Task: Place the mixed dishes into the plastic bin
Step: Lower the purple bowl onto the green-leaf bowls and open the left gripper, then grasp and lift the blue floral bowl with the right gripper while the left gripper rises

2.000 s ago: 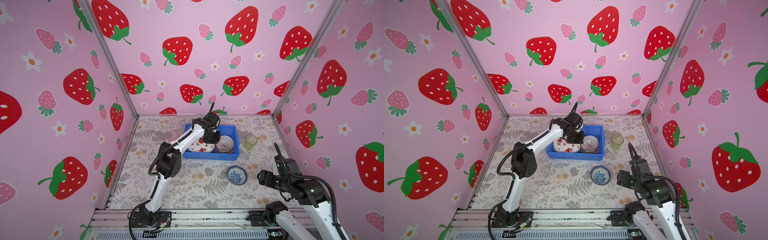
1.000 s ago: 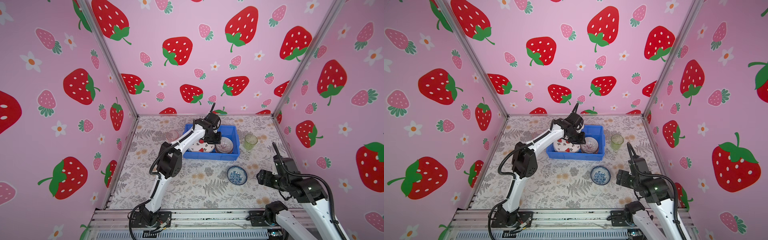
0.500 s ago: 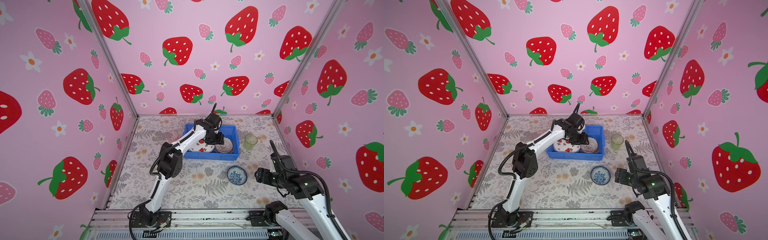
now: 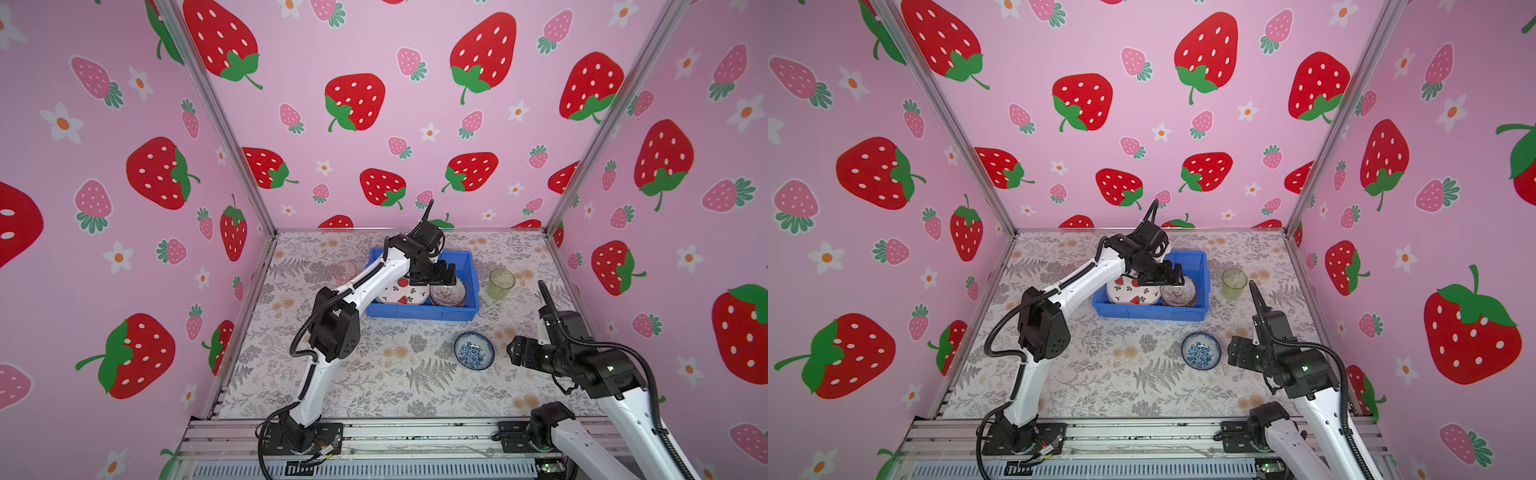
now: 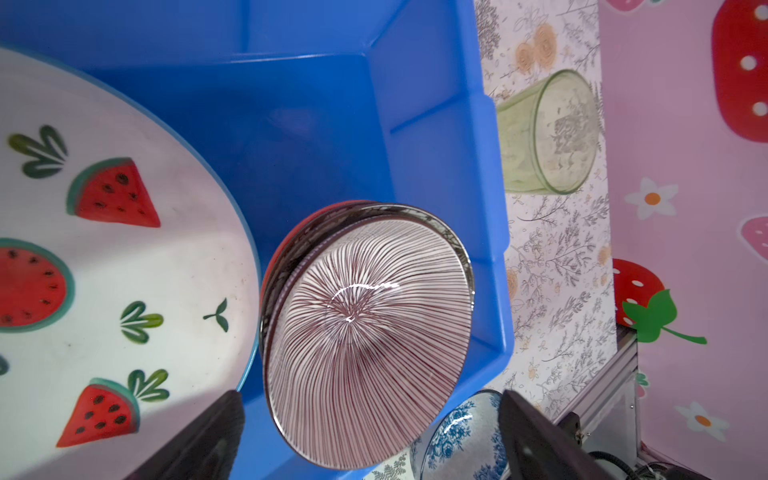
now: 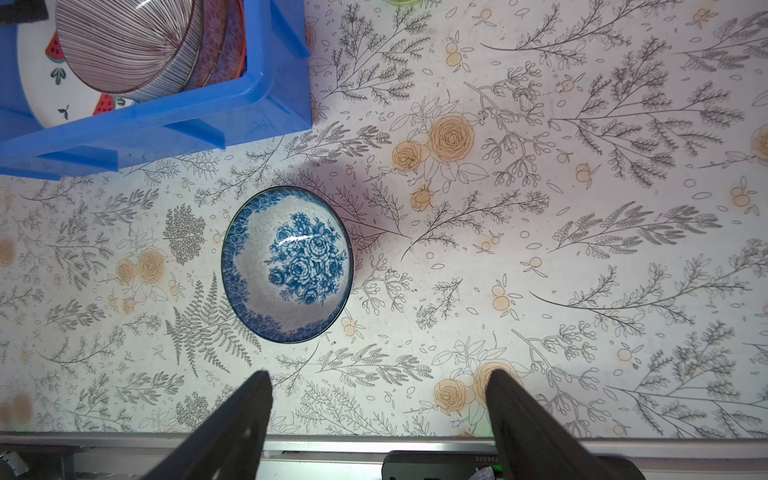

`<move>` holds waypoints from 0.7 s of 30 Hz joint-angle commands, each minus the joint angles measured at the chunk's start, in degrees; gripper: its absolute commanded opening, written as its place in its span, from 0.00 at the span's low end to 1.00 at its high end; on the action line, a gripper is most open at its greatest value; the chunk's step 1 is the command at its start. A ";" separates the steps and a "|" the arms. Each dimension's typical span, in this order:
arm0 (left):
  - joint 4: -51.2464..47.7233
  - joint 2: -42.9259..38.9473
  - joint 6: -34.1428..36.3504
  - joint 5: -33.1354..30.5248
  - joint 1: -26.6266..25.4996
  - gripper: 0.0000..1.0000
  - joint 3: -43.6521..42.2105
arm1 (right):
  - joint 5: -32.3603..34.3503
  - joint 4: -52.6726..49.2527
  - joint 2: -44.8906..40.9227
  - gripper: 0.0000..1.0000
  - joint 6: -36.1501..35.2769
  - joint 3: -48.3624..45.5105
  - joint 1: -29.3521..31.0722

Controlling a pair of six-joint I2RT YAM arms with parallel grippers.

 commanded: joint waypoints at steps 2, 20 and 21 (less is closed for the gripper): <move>0.46 -6.54 0.69 -3.06 -0.23 0.99 -3.56 | -1.98 2.26 1.64 0.84 -1.17 -1.45 -0.24; 5.30 -32.17 -1.40 -10.20 7.67 0.99 -35.27 | -6.64 16.11 24.90 0.83 -10.62 -3.17 -1.21; 5.30 -33.60 -1.63 -11.34 8.21 0.99 -36.81 | -7.69 17.52 26.20 0.82 -10.96 -3.59 -1.21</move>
